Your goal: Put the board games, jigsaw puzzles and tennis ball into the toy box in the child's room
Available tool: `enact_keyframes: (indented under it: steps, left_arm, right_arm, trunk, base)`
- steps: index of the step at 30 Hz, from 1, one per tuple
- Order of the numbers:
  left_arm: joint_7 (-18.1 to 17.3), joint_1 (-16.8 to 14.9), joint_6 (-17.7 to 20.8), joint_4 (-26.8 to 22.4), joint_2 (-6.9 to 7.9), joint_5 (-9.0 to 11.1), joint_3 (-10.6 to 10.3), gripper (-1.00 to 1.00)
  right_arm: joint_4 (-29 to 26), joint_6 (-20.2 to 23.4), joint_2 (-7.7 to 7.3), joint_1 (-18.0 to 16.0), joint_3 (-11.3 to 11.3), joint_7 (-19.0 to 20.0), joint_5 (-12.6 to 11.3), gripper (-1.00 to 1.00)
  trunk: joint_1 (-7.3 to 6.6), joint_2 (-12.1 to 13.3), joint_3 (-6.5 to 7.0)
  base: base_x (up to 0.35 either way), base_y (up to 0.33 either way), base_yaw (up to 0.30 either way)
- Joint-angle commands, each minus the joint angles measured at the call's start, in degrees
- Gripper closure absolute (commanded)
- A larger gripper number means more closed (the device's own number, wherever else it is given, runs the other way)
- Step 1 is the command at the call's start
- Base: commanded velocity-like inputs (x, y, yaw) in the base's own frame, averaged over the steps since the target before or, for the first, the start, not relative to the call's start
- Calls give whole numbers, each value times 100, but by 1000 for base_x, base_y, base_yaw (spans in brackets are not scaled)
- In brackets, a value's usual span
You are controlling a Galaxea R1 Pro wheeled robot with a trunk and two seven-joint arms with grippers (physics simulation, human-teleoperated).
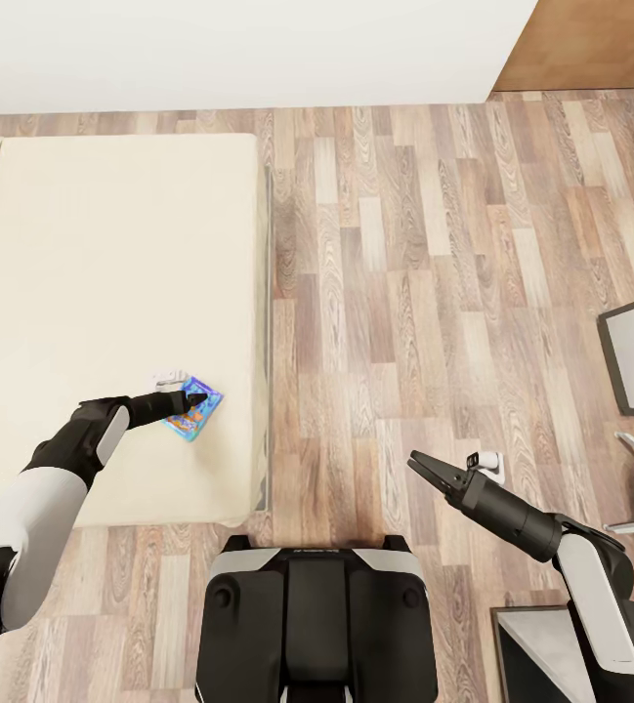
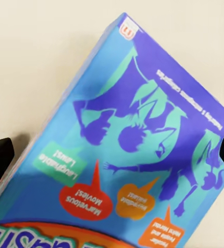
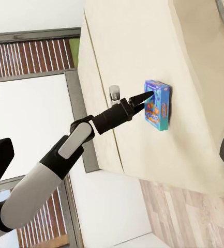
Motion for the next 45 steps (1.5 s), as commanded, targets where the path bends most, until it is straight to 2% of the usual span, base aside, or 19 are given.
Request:
enact_keyframes:
  steps: [1,45]
  left_arm:
    - [-9,-1,51,-4,-1,43,17,-100]
    - [-9,-1,51,-4,4,43,17,-100]
  right_arm:
    - [1,25,0,-3,-4,20,7,-100]
    - [0,25,-1,-3,-4,29,7,-100]
  trunk:
    - [3,-9,-5]
    - [3,-9,-5]
  base:
    - [0,-202,0]
    - [0,-50,0]
